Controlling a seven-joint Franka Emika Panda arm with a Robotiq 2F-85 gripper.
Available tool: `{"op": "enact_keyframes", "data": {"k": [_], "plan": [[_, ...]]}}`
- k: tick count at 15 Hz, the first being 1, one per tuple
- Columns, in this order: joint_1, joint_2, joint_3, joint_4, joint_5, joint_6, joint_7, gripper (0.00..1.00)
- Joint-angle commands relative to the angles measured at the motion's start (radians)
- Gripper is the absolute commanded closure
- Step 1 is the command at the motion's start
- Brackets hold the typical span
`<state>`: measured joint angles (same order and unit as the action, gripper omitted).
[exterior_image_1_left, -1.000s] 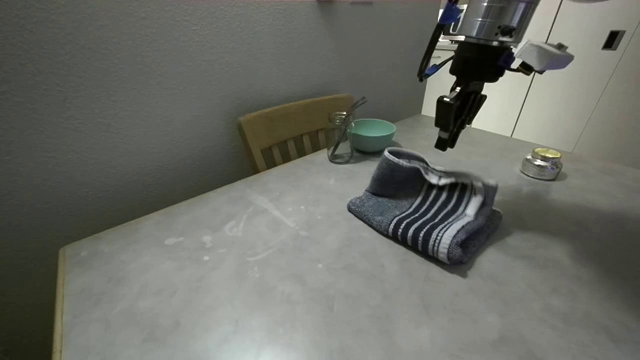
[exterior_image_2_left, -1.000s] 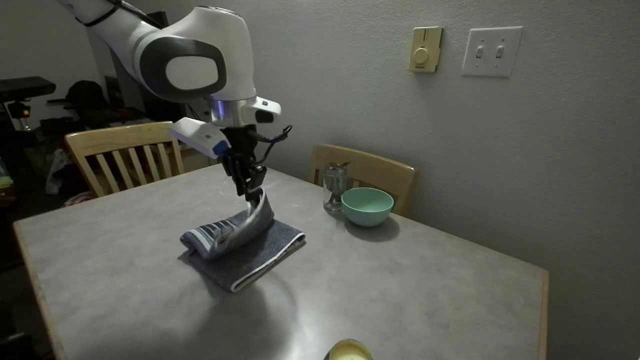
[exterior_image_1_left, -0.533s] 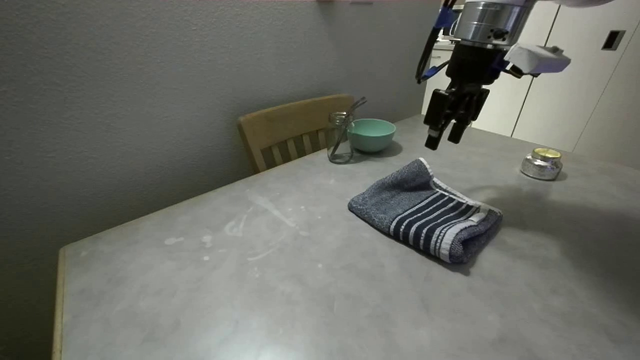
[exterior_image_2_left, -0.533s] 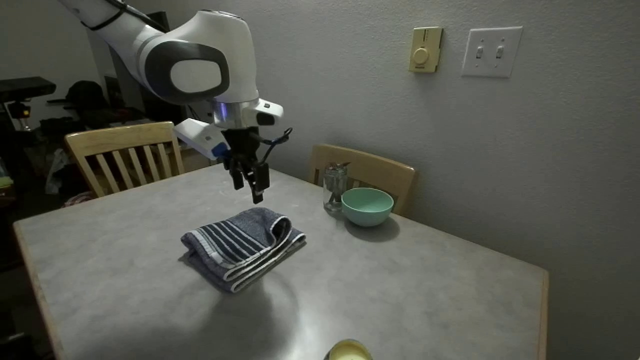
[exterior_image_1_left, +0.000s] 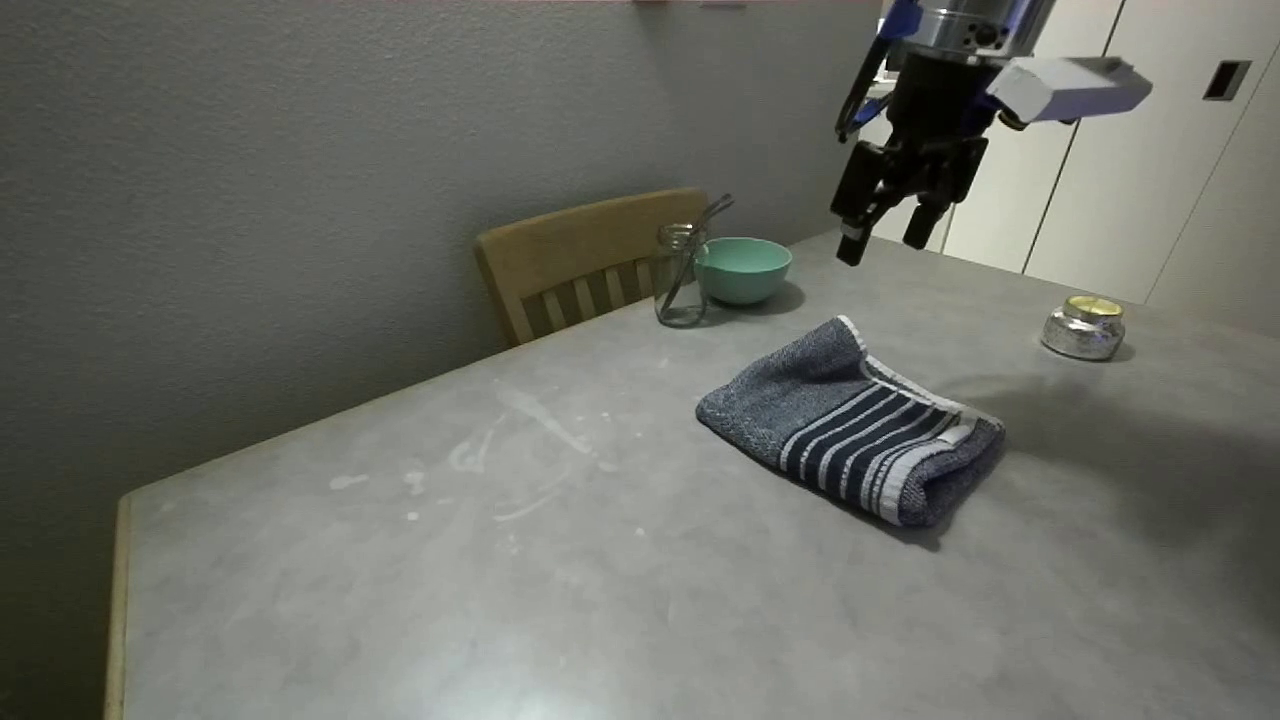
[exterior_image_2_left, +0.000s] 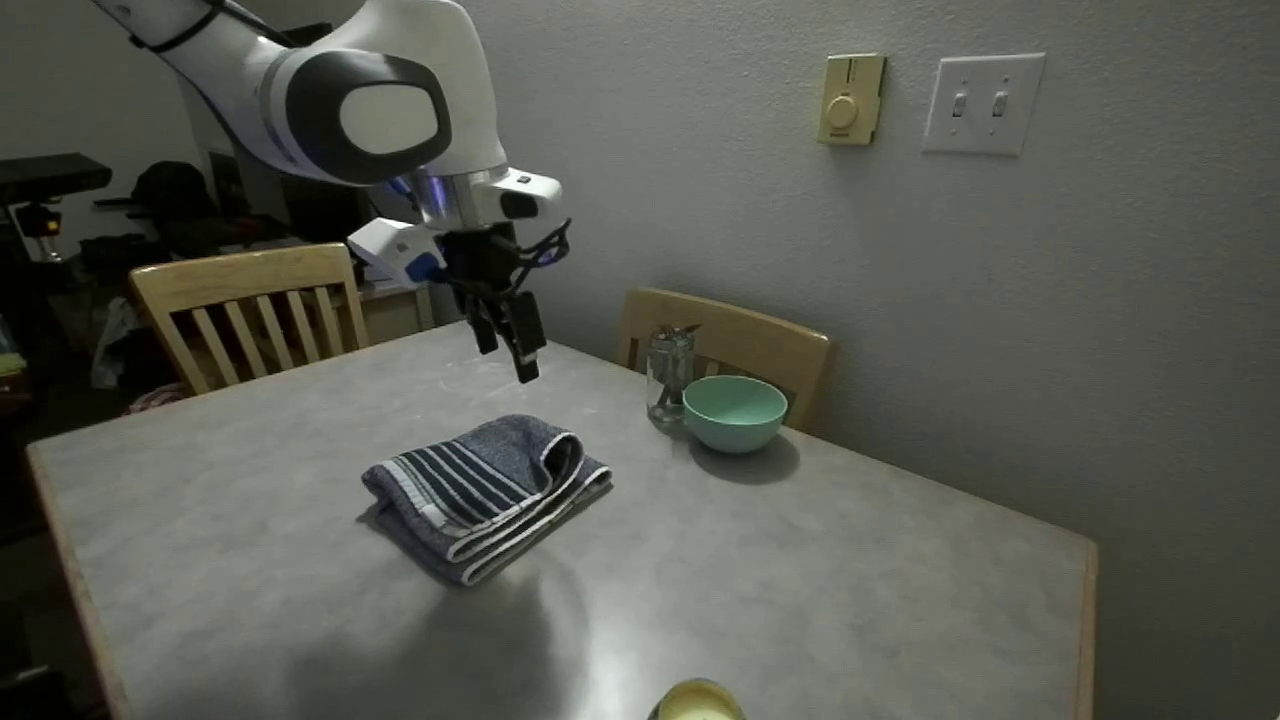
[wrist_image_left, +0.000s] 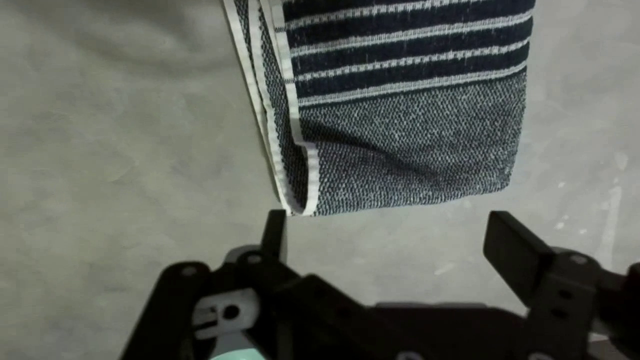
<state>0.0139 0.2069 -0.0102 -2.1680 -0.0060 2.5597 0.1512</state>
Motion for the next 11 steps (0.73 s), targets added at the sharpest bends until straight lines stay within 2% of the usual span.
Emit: {"op": "enact_keyframes", "data": {"k": [1, 4, 5, 11], "plan": [[0.031, -0.070, -0.036, -0.029, -0.095, 0.002, 0.150, 0.00], [0.036, -0.102, -0.041, -0.028, -0.144, -0.021, 0.276, 0.00], [0.023, -0.065, -0.027, -0.001, -0.115, -0.008, 0.213, 0.00], [0.024, -0.083, -0.027, -0.008, -0.124, -0.011, 0.257, 0.00]]}}
